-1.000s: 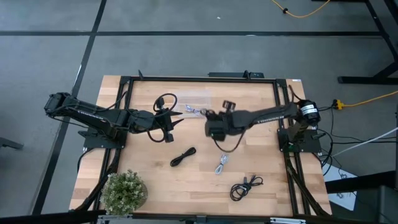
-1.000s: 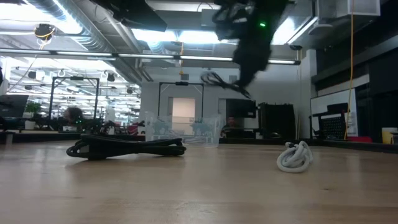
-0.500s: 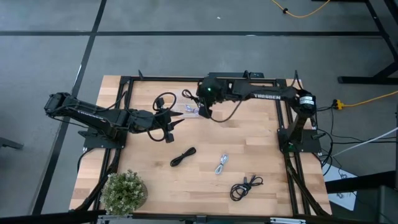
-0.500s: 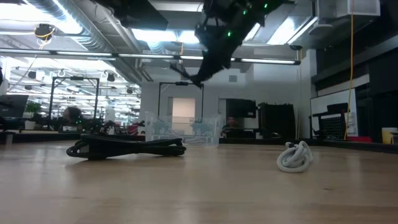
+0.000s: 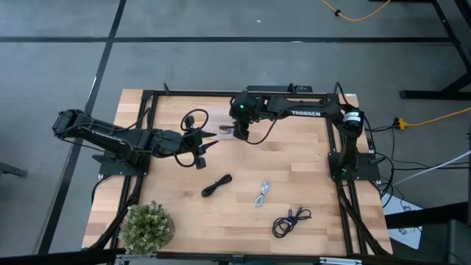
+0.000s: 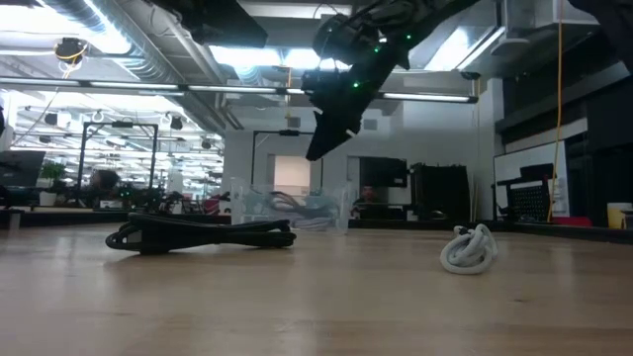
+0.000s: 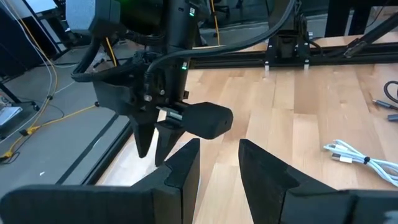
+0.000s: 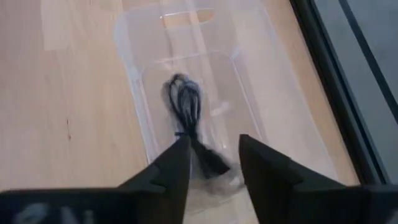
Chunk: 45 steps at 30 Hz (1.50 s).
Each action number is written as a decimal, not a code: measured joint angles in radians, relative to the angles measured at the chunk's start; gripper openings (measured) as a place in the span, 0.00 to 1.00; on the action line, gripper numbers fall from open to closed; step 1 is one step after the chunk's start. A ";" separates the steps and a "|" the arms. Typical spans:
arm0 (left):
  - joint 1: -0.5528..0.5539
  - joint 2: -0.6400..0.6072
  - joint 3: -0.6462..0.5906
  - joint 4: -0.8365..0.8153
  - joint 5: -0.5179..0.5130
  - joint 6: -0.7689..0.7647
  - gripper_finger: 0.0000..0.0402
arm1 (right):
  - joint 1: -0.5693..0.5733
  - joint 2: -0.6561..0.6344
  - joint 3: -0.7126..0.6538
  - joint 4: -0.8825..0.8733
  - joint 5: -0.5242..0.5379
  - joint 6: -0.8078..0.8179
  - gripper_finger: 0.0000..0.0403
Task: Pick and place USB-C Cables
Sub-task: Put the top right black charger cable into the transparent bin, then put the right black charger cable into the transparent bin
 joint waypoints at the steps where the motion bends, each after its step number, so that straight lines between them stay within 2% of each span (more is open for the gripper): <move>1: 0.000 0.000 0.000 0.000 0.000 0.000 0.26 | 0.000 -0.004 0.000 -0.001 0.000 0.010 0.38; 6: 0.000 0.000 0.000 0.000 0.000 -0.032 0.26 | 0.007 -0.046 0.001 -0.149 -0.002 0.151 0.44; 13: 0.000 0.008 0.000 0.001 0.000 -0.061 0.26 | 0.094 -0.174 0.001 -0.653 -0.001 0.365 0.42; 18: 0.000 0.013 0.000 0.007 0.000 -0.087 0.26 | 0.210 -0.209 0.001 -0.851 0.079 0.549 0.42; 24: 0.000 0.014 0.000 0.004 0.000 -0.116 0.26 | 0.415 -0.212 0.000 -1.017 0.086 0.660 0.42; 28: 0.000 0.017 0.000 0.005 0.000 -0.135 0.26 | 0.565 -0.212 0.000 -1.016 0.087 0.738 0.42; 33: -0.001 0.031 0.001 0.007 0.000 -0.169 0.26 | 0.739 -0.212 0.000 -0.968 0.088 0.914 0.42; 36: -0.001 0.045 -0.001 -0.003 0.001 -0.208 0.26 | 0.838 -0.212 0.000 -0.944 0.139 1.010 0.42; 45: -0.003 0.109 0.000 -0.002 0.003 -0.297 0.26 | 1.075 -0.208 -0.001 -0.820 0.158 1.342 0.42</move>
